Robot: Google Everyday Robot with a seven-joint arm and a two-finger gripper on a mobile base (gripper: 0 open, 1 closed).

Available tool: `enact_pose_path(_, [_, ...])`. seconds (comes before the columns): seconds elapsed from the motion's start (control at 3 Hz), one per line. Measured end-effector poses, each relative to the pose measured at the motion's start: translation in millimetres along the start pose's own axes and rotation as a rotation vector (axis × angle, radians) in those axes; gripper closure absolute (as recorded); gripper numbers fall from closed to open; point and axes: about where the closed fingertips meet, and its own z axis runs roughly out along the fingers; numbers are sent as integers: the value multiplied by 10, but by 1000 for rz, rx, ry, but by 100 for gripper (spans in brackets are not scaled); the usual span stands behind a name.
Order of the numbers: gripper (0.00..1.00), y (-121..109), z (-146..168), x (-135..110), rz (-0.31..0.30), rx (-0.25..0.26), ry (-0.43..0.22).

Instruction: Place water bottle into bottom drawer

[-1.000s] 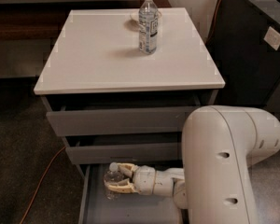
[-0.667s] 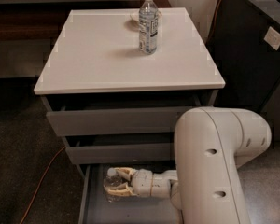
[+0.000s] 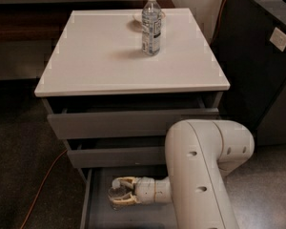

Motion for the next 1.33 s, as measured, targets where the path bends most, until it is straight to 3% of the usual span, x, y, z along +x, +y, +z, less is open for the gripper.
enact_pose_path(0.33, [100, 20, -40, 340, -20, -53, -13])
enact_pose_path(1.0, [100, 71, -102, 768, 16, -86, -4])
enact_pose_path(1.33, [100, 69, -105, 1060, 44, -86, -35])
